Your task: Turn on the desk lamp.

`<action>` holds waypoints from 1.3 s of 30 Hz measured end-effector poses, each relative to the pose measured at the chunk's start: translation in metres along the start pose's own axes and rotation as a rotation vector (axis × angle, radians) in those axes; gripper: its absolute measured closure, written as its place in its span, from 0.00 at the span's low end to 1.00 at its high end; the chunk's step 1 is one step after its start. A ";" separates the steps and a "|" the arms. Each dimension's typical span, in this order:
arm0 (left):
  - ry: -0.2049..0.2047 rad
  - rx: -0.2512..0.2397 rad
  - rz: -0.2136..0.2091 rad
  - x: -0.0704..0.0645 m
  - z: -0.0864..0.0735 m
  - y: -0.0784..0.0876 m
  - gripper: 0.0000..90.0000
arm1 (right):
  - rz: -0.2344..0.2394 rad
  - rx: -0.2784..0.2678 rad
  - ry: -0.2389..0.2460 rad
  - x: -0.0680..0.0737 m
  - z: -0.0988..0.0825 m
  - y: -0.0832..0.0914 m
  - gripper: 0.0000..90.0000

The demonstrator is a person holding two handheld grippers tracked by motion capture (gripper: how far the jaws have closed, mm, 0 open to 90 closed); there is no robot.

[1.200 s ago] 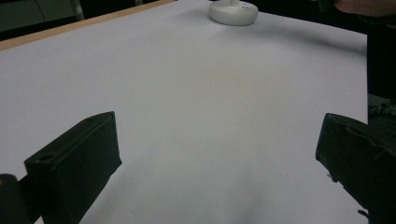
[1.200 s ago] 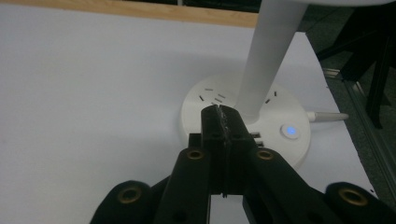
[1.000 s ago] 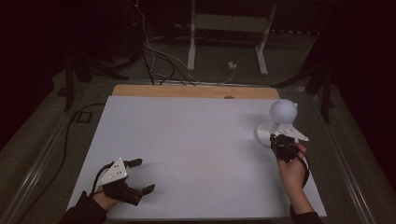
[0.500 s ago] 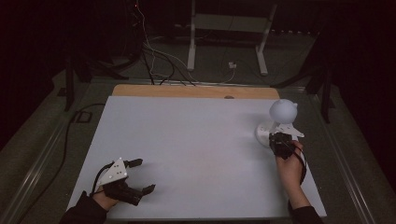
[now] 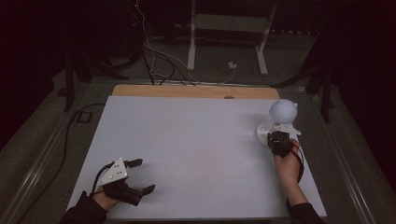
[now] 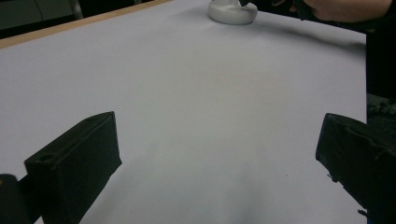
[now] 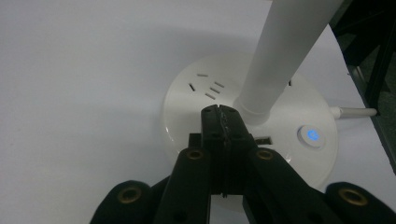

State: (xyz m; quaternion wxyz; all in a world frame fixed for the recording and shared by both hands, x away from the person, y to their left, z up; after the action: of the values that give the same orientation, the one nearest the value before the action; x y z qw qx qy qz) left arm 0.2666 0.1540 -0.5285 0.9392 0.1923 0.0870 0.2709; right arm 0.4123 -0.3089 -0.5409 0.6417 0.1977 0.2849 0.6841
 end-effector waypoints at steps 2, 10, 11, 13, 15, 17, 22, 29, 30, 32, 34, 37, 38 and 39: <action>0.000 0.002 0.001 0.000 0.000 0.000 0.00 | 0.000 0.005 -0.002 -0.001 -0.001 -0.002 1.00; -0.002 0.003 0.000 0.000 0.000 0.000 0.00 | 0.000 0.010 0.002 0.000 -0.002 -0.004 1.00; -0.001 0.002 0.000 0.000 0.000 0.000 0.00 | 0.000 0.010 0.007 0.000 -0.002 -0.004 1.00; 0.000 0.001 -0.002 0.000 0.000 0.000 0.00 | 0.000 0.009 0.007 0.000 -0.002 -0.004 1.00; -0.002 0.005 -0.001 0.000 -0.001 0.000 0.00 | -0.005 0.008 0.015 0.001 -0.002 -0.003 1.00; -0.003 0.006 -0.001 0.000 -0.001 0.000 0.00 | -0.007 0.007 0.023 0.002 -0.002 -0.004 1.00; -0.004 0.007 -0.003 -0.001 -0.001 0.000 0.00 | -0.005 0.006 0.038 0.001 -0.003 -0.004 1.00; -0.005 0.005 -0.005 -0.001 0.000 0.000 0.00 | 0.004 0.003 0.026 0.000 -0.003 -0.004 0.99; -0.002 0.003 -0.005 -0.001 0.000 0.000 0.00 | 0.011 -0.004 0.013 0.000 -0.002 -0.004 0.98; -0.003 0.005 -0.003 -0.001 -0.001 0.000 0.00 | 0.011 -0.016 0.011 -0.001 -0.002 -0.002 0.94; -0.004 0.006 -0.003 -0.001 -0.001 0.000 0.00 | 0.019 -0.048 0.000 -0.002 0.005 0.005 0.92; -0.002 0.007 -0.004 0.000 -0.001 -0.001 0.00 | 0.040 -0.086 -0.032 -0.001 0.012 0.015 0.87; -0.003 0.007 -0.003 0.000 -0.001 -0.001 0.00 | 0.040 -0.086 -0.032 -0.001 0.012 0.015 0.87; -0.005 0.008 -0.003 -0.001 -0.001 -0.001 0.00 | 0.050 -0.102 -0.030 0.001 0.013 0.018 0.80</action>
State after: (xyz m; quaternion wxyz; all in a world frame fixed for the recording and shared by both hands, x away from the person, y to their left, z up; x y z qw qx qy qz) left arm 0.2660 0.1534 -0.5294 0.9390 0.1967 0.0862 0.2686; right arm 0.4068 -0.3065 -0.5192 0.6377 0.1820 0.2351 0.7106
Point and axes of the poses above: each handheld gripper's, and its own axes: y roughly backward along the jaws, z roughly out of its top, x roughly to its left, the point moved 7 cm from there along -y, roughly forward along the jaws, and after that the axes turned 1 degree about x, right-handed, at the moved point
